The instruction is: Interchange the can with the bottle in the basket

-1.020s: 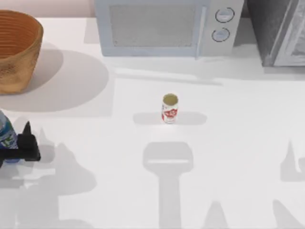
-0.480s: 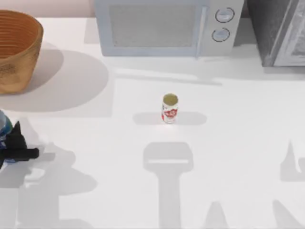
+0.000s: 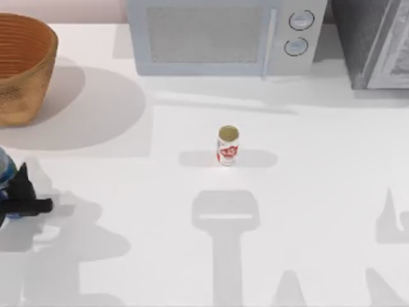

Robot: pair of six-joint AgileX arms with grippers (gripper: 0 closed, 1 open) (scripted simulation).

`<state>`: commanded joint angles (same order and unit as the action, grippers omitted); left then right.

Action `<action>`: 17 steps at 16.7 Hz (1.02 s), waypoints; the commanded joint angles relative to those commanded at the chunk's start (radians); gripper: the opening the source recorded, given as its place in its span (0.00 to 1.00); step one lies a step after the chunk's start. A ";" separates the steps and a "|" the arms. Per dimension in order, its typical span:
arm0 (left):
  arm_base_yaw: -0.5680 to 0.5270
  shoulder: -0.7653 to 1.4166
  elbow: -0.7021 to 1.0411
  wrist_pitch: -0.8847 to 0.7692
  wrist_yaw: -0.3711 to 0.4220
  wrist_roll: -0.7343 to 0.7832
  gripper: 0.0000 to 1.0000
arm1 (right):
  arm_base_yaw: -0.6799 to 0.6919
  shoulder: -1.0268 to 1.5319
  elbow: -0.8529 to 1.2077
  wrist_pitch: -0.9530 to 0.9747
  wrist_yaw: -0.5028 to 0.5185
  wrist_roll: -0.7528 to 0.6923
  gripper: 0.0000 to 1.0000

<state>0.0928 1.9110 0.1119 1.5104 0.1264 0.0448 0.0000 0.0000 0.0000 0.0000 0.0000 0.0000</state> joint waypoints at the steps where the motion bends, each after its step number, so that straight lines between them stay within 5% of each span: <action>1: 0.000 0.000 0.000 0.000 0.000 0.000 0.00 | 0.000 0.000 0.000 0.000 0.000 0.000 1.00; 9: -0.043 -0.040 0.034 -0.054 0.027 0.003 0.00 | 0.000 0.000 0.000 0.000 0.000 0.000 1.00; 17: -0.196 -0.276 0.364 -0.502 0.167 0.019 0.00 | 0.000 0.000 0.000 0.000 0.000 0.000 1.00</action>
<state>-0.1029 1.6346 0.4762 1.0080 0.2936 0.0642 0.0000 0.0000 0.0000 0.0000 0.0000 0.0000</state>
